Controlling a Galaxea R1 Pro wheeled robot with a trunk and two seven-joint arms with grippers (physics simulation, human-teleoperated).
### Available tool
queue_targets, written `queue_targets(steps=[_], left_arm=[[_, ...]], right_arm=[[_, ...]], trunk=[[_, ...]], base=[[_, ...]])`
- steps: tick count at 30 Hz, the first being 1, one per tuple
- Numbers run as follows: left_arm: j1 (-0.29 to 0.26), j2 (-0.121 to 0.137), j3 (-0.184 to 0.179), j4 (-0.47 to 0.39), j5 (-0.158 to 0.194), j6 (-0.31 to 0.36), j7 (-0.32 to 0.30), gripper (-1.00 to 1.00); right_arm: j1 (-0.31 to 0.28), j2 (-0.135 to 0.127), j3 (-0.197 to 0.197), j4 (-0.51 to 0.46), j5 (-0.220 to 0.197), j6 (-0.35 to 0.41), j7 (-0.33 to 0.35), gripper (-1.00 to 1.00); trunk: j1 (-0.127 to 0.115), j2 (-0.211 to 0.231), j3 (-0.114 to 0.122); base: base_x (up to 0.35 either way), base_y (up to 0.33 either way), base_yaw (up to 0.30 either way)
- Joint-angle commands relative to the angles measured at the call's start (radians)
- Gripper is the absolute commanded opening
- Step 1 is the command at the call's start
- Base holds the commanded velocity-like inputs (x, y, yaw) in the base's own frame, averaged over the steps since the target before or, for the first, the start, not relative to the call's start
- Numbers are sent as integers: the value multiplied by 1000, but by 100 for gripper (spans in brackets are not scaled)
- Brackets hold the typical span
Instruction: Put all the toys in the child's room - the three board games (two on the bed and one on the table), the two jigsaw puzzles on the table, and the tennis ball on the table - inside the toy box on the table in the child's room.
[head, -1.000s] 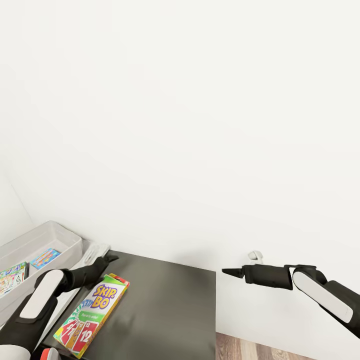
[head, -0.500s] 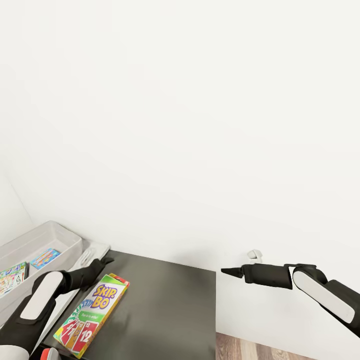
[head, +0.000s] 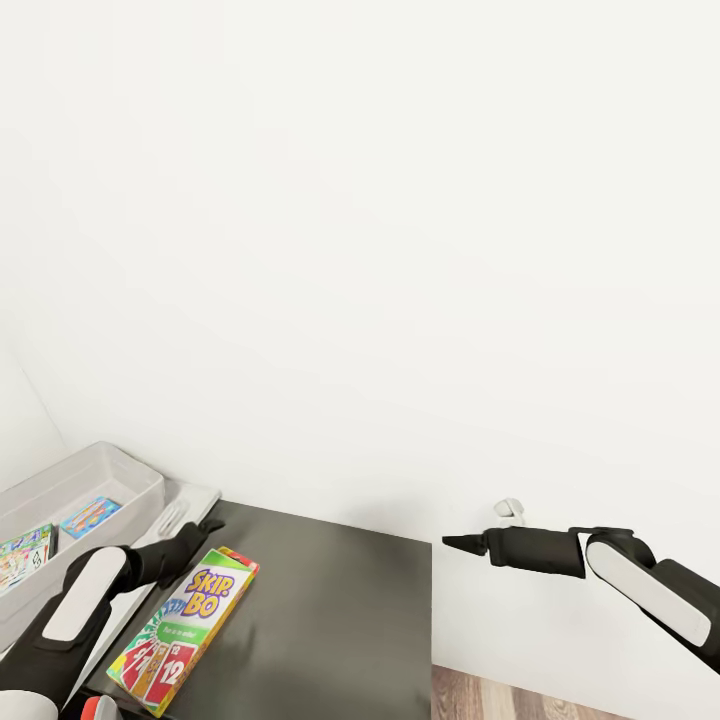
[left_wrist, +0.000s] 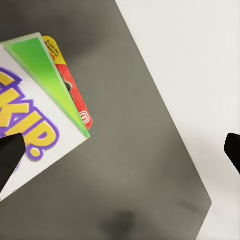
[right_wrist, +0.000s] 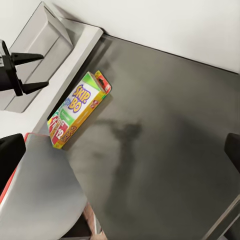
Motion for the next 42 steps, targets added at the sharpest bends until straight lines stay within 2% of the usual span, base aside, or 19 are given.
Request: queue_targets(steps=[1,21,28,42], left_arm=[[-1,0,1,3,10,0,9,100],[-7,-5,-7,41,7,-16,5,100],[-8,-6,-9,43,6,-17,-12,100],[-8,-5,-11,45,5,-17,-36,100]], right_arm=[[-2,-2,2,0,-6,3,0,100],[-2,-9,-8,6,-7,3,0,100],[-3,-21,-12,10,-9,3,0,100],[-3,-27,-14,11,-9,3,0,100]], trunk=[[1,-2,-2],[1,-2,-14],[1,-2,-21],[1,-2,-25]], base=[[0,0,0],[0,0,0],[0,0,0],[0,0,0]])
